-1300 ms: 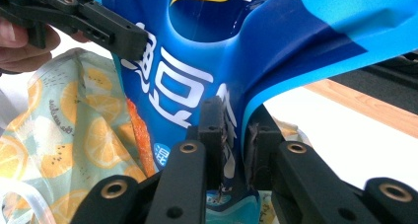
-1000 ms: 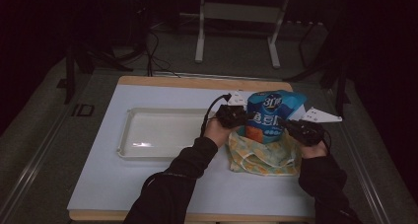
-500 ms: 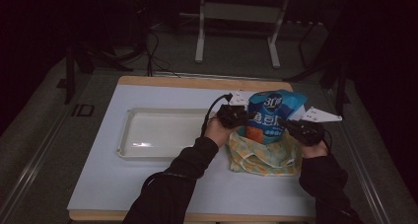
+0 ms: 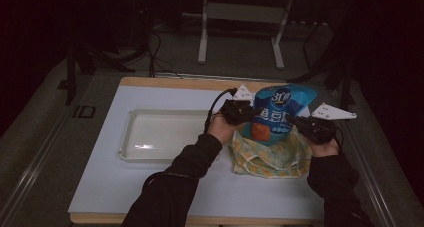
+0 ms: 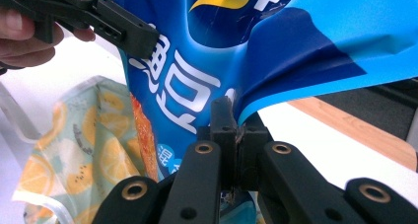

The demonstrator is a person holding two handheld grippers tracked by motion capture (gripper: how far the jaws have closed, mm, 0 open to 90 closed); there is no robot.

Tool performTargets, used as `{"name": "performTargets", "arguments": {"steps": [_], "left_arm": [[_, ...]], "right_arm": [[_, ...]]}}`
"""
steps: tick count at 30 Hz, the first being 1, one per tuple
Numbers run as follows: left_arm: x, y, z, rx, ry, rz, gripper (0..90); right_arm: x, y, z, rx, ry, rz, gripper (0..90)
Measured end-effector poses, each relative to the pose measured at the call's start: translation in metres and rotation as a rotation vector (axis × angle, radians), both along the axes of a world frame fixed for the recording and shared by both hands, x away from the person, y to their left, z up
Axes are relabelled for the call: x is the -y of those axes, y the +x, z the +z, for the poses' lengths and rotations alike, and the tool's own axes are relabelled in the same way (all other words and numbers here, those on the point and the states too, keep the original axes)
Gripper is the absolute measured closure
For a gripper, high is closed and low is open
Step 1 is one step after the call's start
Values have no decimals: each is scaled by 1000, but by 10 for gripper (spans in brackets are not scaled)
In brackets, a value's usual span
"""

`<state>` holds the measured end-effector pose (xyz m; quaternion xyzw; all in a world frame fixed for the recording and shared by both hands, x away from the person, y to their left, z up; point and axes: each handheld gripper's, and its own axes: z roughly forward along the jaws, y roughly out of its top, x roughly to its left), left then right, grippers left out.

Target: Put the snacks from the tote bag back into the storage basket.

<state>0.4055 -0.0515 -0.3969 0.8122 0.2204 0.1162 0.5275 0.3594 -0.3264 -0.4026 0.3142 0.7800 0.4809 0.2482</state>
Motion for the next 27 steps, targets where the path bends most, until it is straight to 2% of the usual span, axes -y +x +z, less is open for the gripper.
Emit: {"name": "performTargets", "arguments": {"steps": [20,27], "left_arm": [[-12,-8,54,42,-12,13,895],[-20,-11,67,50,-8,27,895]], "right_arm": [[-11,-8,49,75,5,13,895],[-18,-7,61,89,15,24,895]]}}
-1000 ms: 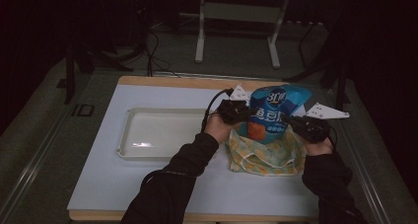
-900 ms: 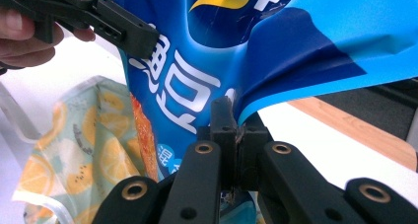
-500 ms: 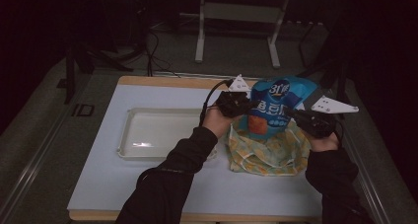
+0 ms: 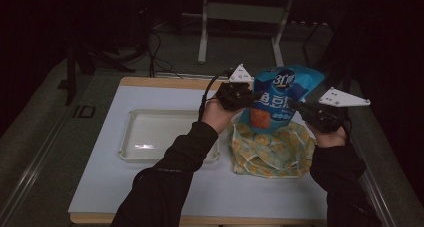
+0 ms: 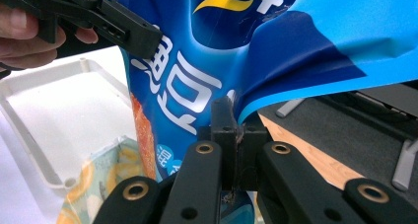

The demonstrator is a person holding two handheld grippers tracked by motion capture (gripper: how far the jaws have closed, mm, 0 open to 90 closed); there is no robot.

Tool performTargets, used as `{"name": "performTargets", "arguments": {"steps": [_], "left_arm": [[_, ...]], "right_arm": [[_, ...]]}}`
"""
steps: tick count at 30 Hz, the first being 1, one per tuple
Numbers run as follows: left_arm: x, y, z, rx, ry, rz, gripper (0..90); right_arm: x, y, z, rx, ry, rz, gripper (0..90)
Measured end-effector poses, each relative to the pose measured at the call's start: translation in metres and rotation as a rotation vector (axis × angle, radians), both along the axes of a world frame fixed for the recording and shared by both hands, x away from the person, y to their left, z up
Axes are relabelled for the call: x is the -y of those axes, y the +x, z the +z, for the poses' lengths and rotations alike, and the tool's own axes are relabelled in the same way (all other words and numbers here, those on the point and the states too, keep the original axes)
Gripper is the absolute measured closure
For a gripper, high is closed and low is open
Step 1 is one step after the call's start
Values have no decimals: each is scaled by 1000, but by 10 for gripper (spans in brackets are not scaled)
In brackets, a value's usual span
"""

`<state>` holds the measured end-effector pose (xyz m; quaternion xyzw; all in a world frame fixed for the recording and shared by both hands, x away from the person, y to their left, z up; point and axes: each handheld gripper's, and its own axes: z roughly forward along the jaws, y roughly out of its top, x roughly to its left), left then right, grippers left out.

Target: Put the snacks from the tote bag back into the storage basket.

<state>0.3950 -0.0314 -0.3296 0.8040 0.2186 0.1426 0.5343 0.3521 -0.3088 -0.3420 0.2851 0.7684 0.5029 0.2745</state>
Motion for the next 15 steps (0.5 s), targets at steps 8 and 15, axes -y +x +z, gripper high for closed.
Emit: {"name": "performTargets", "arguments": {"steps": [8,15], "left_arm": [[-15,-4,12,14,-4,25,896],[-30,-9,19,25,-1,46,896]], "right_arm": [[-14,1,13,18,-3,16,895],[-28,2,19,30,-1,39,896]]}}
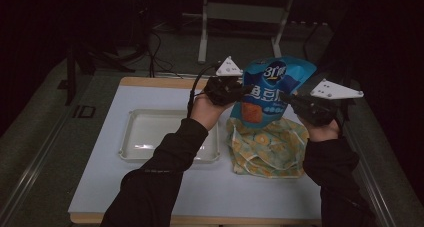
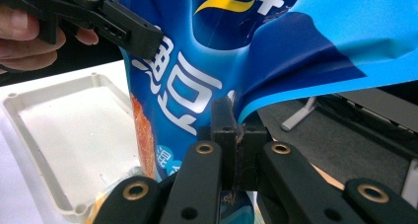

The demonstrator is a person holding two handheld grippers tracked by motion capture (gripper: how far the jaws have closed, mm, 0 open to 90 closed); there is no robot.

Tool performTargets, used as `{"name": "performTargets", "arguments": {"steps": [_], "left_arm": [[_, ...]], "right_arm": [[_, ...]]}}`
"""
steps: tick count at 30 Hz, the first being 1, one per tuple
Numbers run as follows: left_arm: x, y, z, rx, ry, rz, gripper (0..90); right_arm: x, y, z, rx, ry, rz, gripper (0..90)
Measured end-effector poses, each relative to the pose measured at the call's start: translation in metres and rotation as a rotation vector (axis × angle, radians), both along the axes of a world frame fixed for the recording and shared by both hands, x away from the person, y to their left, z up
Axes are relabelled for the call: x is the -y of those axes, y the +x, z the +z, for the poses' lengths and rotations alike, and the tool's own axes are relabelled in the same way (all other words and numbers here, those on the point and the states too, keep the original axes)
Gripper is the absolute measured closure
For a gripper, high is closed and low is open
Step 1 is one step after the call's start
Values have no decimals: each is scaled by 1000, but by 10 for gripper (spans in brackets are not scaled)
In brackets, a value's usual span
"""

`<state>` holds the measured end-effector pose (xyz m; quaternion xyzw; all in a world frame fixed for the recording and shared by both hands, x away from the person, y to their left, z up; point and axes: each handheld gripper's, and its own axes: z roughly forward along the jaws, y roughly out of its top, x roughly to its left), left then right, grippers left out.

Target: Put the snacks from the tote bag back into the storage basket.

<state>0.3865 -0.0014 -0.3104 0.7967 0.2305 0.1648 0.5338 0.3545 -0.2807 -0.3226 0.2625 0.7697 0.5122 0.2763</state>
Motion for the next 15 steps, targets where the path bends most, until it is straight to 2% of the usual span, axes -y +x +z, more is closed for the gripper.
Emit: {"name": "performTargets", "arguments": {"steps": [15], "left_arm": [[-36,-10,7,5,-15,52,897]], "right_arm": [[-35,4,8,14,-6,47,895]]}}
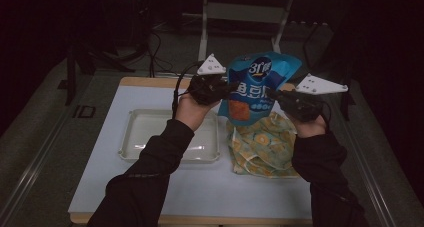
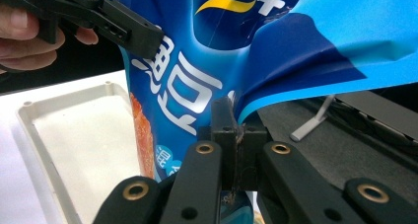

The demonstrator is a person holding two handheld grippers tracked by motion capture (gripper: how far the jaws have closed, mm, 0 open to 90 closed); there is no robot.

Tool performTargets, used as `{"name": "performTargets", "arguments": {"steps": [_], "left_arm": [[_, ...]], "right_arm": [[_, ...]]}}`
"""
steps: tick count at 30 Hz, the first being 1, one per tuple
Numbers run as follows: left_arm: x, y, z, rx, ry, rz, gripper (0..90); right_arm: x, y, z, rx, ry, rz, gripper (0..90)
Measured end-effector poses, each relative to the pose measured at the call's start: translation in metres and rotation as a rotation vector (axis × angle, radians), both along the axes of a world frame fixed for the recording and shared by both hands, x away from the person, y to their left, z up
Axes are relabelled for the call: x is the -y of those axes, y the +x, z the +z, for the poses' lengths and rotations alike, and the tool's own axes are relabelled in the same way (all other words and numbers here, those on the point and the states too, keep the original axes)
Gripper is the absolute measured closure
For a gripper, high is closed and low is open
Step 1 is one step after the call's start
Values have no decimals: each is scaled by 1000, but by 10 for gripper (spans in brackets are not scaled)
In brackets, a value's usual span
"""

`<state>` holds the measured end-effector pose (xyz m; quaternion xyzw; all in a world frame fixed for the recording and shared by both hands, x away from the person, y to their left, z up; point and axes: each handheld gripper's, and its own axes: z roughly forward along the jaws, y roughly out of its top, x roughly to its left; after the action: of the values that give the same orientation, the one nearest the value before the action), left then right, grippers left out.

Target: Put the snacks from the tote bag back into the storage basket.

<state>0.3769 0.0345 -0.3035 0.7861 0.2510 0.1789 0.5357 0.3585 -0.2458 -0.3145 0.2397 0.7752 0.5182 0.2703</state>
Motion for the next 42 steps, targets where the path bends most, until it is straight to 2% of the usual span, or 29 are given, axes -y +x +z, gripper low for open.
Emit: {"name": "performTargets", "arguments": {"steps": [6,17,33,42], "left_arm": [[-16,-5,1,5,9,19,897],[-48,-13,0,0,-11,66,897],[-91,-31,3,1,-9,130,898],[-110,-42,0,1,-29,161,898]], "right_arm": [[-16,2,1,3,-7,25,895],[-47,4,4,6,-21,68,896],[-91,7,6,13,-30,147,896],[-110,5,7,18,-33,180,896]]}}
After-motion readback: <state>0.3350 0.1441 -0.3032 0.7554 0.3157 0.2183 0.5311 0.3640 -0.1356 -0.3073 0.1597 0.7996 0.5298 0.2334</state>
